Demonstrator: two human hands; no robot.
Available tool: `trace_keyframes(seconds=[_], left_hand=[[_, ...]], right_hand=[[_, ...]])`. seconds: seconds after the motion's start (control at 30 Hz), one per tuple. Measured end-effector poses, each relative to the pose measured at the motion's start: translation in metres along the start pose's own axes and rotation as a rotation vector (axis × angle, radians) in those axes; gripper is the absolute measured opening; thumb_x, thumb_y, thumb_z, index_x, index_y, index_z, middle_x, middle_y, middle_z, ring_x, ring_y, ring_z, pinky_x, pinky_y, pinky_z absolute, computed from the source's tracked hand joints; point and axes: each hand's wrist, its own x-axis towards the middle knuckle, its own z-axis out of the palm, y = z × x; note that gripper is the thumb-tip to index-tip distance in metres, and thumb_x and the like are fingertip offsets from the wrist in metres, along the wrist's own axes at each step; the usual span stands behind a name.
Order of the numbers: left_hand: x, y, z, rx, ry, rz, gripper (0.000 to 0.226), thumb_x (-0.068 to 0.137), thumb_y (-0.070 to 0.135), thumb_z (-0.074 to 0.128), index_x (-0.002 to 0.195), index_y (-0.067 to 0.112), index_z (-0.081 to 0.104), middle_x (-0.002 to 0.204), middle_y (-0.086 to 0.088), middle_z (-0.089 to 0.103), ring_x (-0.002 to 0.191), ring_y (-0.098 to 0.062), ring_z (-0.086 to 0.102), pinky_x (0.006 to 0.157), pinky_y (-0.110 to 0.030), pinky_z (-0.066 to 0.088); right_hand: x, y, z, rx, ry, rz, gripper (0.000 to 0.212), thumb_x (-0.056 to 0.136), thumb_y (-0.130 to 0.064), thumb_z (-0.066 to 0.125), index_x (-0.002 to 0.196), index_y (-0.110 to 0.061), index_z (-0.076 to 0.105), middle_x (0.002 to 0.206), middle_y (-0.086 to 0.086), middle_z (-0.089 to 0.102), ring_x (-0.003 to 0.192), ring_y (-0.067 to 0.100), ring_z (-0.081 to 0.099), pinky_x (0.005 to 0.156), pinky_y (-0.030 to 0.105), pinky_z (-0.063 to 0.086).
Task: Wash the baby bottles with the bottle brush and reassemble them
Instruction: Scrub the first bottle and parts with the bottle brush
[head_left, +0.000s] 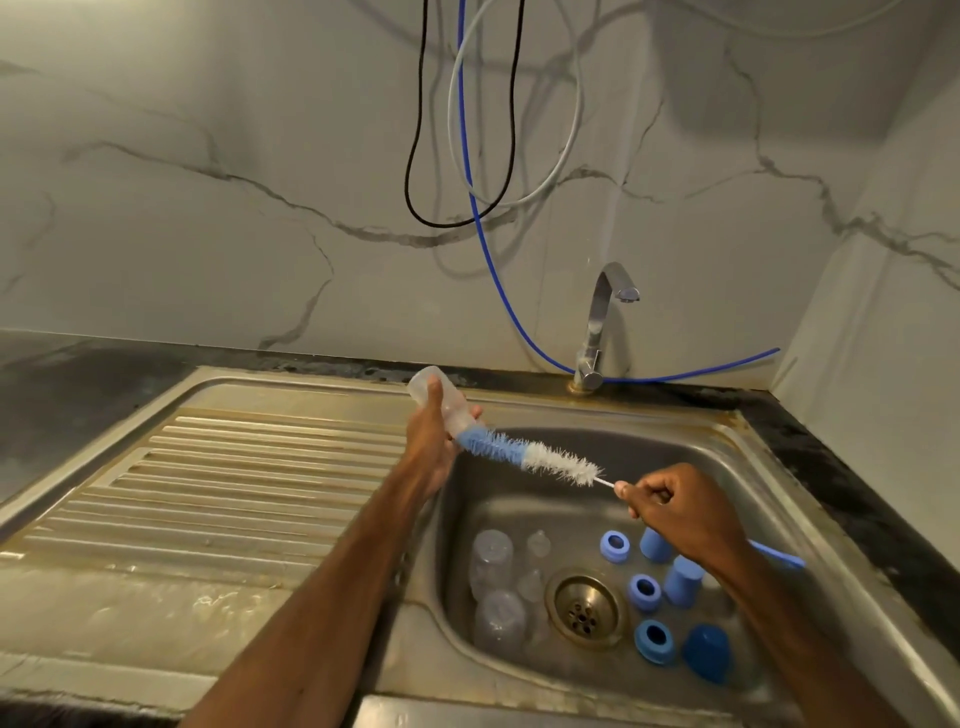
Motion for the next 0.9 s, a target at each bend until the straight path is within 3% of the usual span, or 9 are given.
trace_keyframes(seconds=[0.1,0.2,0.33,0.47,0.6,0.73,0.9], left_hand=[[-0.004,-0.004,0.007,0.106,-0.029,0.056,0.058,0.103,0.044,0.05,0.148,0.008,0.037,0.132,-0.021,0.058,0.104,-0.031,0.071,0.082,-0.046,0.062],[-0.004,-0.004,0.007,0.095,0.005,0.04,0.046,0.104,0.045,0.048,0.137,0.013,0.041,0.135,-0.022,0.058,0.111,-0.036,0.068,0.087,-0.05,0.06],[-0.005,-0.008,0.007,0.007,-0.029,-0.014,0.053,0.103,0.047,0.048,0.14,0.011,0.034,0.137,-0.021,0.058,0.113,-0.039,0.068,0.092,-0.055,0.057],[-0.011,-0.019,0.012,-0.013,-0.13,-0.084,0.086,0.087,0.054,0.06,0.151,0.004,0.033,0.142,-0.023,0.055,0.113,-0.037,0.07,0.085,-0.054,0.061],[-0.017,-0.029,0.025,0.007,-0.184,-0.129,0.065,0.1,0.054,0.049,0.141,0.004,0.041,0.139,-0.02,0.058,0.111,-0.033,0.07,0.088,-0.052,0.058],[-0.009,-0.032,0.024,0.018,-0.097,-0.073,0.064,0.1,0.05,0.051,0.146,0.008,0.037,0.137,-0.022,0.058,0.112,-0.034,0.067,0.084,-0.051,0.059],[0.007,-0.022,0.01,-0.024,0.006,0.011,0.07,0.1,0.054,0.049,0.151,0.009,0.034,0.142,-0.021,0.055,0.115,-0.033,0.066,0.073,-0.043,0.059]], right_hand=[[0.001,-0.001,-0.005,-0.041,0.02,0.02,0.041,0.09,-0.042,0.072,0.055,-0.02,0.069,0.047,-0.003,0.06,0.045,0.014,0.055,0.058,0.042,0.052],[0.001,-0.004,-0.013,-0.023,0.069,0.012,0.038,0.09,-0.037,0.074,0.056,-0.022,0.071,0.049,-0.003,0.063,0.05,0.02,0.061,0.059,0.041,0.053],[0.001,-0.009,-0.007,0.02,0.013,-0.002,0.04,0.091,-0.037,0.073,0.055,-0.021,0.07,0.042,-0.006,0.056,0.039,0.007,0.046,0.053,0.036,0.046],[-0.001,-0.017,0.008,0.08,-0.031,-0.056,0.041,0.093,-0.035,0.071,0.056,-0.018,0.071,0.041,-0.013,0.055,0.038,0.004,0.045,0.052,0.03,0.041],[-0.001,-0.024,0.017,0.157,-0.028,-0.104,0.034,0.094,-0.033,0.07,0.062,-0.021,0.076,0.043,-0.007,0.056,0.041,0.004,0.045,0.051,0.024,0.038],[-0.005,-0.02,0.007,0.319,-0.181,-0.022,0.003,0.089,-0.021,0.077,0.089,-0.019,0.078,0.062,0.004,0.069,0.054,0.011,0.06,0.056,0.026,0.05],[-0.01,0.0,-0.018,0.251,-0.221,0.077,0.019,0.078,-0.017,0.087,0.092,-0.017,0.075,0.075,0.004,0.075,0.07,0.017,0.072,0.076,0.037,0.06]])
